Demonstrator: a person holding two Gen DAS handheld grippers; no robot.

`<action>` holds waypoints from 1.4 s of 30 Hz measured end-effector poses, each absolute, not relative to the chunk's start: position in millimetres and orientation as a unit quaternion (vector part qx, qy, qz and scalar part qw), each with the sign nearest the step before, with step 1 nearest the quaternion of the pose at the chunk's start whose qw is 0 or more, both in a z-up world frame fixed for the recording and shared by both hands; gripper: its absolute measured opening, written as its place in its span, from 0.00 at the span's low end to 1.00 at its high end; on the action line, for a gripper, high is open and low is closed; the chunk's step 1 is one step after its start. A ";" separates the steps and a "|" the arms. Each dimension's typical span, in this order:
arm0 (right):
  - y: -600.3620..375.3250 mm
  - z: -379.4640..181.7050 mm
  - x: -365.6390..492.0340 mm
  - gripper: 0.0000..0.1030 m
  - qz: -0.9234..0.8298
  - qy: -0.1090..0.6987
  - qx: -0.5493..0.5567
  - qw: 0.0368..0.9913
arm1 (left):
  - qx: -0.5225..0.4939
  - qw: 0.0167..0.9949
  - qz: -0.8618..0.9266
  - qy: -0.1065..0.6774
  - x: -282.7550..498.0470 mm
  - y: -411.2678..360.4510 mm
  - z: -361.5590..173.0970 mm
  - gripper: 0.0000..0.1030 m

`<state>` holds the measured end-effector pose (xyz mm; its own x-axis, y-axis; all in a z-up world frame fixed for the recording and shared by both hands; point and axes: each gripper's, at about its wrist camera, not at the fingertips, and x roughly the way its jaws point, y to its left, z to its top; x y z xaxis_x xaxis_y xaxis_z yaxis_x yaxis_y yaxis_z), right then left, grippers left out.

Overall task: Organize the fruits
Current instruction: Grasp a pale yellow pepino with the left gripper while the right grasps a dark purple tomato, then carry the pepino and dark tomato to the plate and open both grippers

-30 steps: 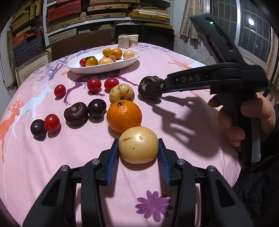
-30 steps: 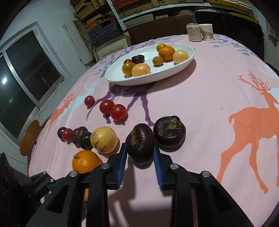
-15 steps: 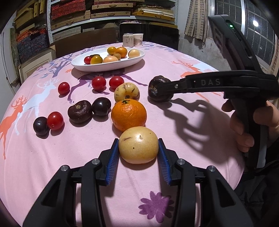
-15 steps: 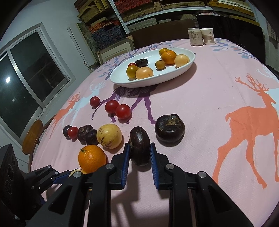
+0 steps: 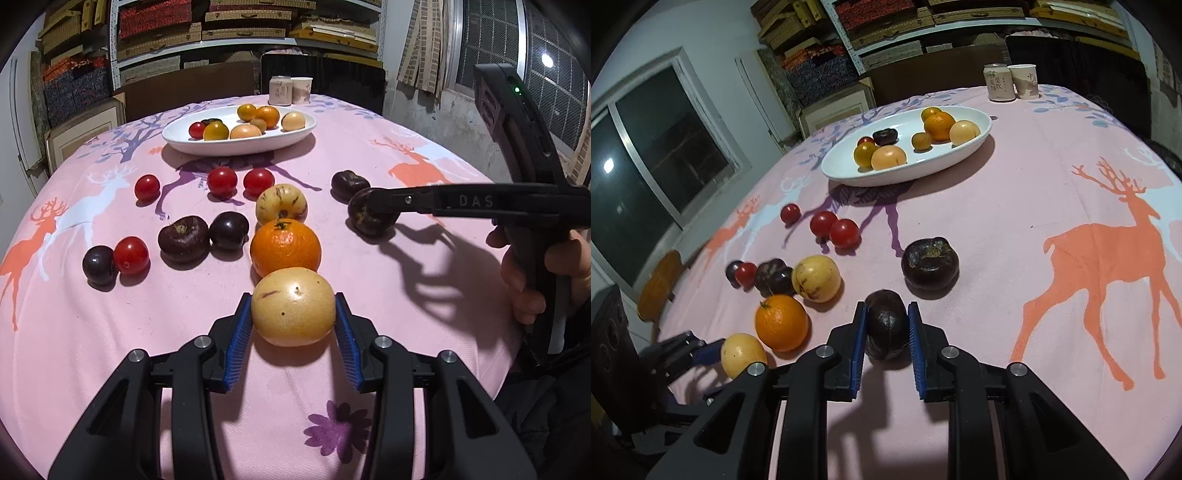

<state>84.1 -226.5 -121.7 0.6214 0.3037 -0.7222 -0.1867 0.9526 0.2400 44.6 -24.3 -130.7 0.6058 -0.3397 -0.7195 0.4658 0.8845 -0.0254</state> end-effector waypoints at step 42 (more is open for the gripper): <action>-222.3 -121.5 74.6 0.42 0.136 0.399 0.036 0.906 | 0.084 0.897 -0.224 0.373 40.0 -23.9 -121.0 0.41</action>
<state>74.6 -222.3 -121.5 0.6451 0.2752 -0.7128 -0.2184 0.9604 0.1731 40.0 -23.9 -121.0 0.6224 -0.3386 -0.7057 0.4633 0.8861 -0.0165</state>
